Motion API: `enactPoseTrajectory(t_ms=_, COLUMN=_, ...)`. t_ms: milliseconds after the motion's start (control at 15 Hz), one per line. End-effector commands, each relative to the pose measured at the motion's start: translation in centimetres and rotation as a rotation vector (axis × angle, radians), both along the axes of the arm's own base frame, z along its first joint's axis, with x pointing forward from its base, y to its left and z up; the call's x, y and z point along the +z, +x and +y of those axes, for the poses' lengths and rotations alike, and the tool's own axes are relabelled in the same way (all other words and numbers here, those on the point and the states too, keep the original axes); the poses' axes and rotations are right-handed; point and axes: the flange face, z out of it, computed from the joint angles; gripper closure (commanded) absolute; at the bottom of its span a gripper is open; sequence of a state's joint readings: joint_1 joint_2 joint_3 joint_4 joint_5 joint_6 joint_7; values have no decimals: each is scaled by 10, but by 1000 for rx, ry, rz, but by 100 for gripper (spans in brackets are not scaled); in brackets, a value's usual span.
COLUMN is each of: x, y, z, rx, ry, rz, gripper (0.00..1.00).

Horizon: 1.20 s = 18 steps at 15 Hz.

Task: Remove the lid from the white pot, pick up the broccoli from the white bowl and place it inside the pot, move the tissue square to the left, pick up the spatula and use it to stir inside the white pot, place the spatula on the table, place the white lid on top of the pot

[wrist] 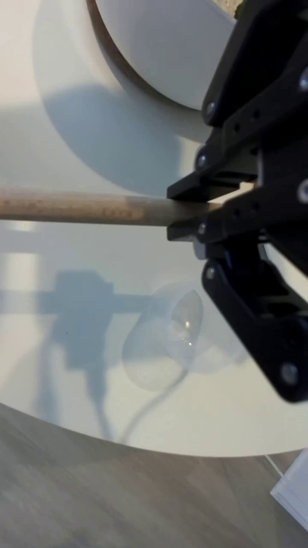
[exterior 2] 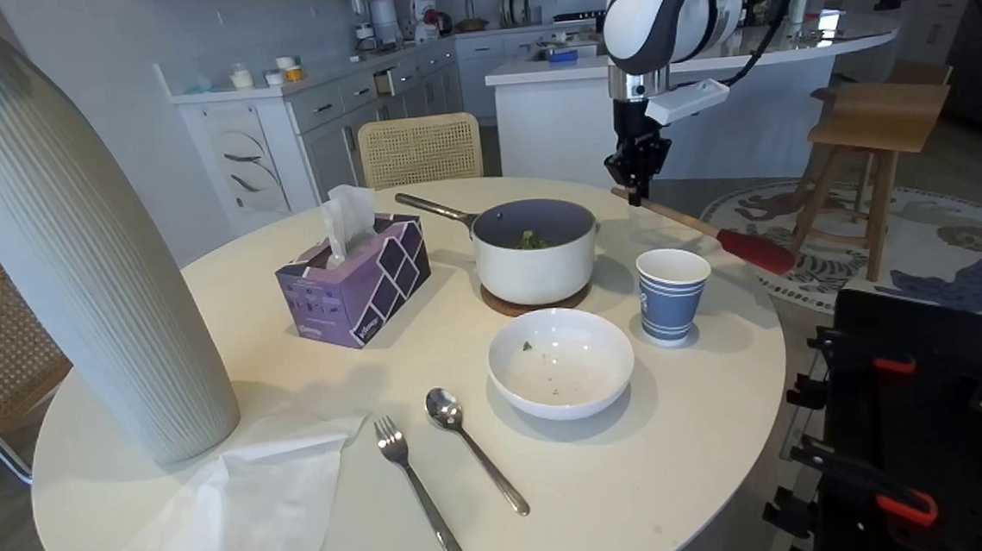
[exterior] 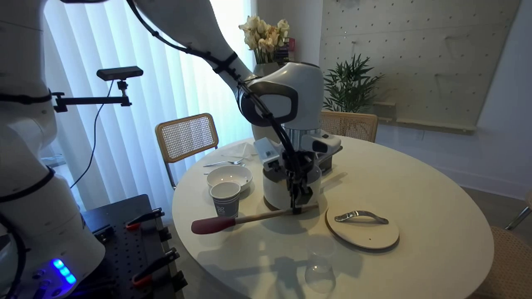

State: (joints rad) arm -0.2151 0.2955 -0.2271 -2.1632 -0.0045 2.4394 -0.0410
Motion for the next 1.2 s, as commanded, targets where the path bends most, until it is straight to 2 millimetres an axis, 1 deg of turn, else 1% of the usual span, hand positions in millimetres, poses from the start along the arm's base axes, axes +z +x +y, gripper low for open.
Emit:
enactPoseTrajectory(t_ms=0, x=-9, y=0, z=2, rx=35, ry=17, rz=-25, gripper=96)
enactPoseTrajectory(t_ms=333, x=-35, y=3, z=-6, rx=0, ry=-2, rz=-44, gripper=96)
enactPoseTrajectory(t_ms=667, x=-63, y=3, z=-10, rx=-22, ry=-10, rz=-46, gripper=96)
enactPoseTrajectory(t_ms=800, x=-70, y=3, z=-10, rx=-28, ry=-11, rz=-44, gripper=96)
enactPoseTrajectory(t_ms=1133, x=-78, y=8, z=-8, rx=-36, ry=-11, rz=-43, gripper=96)
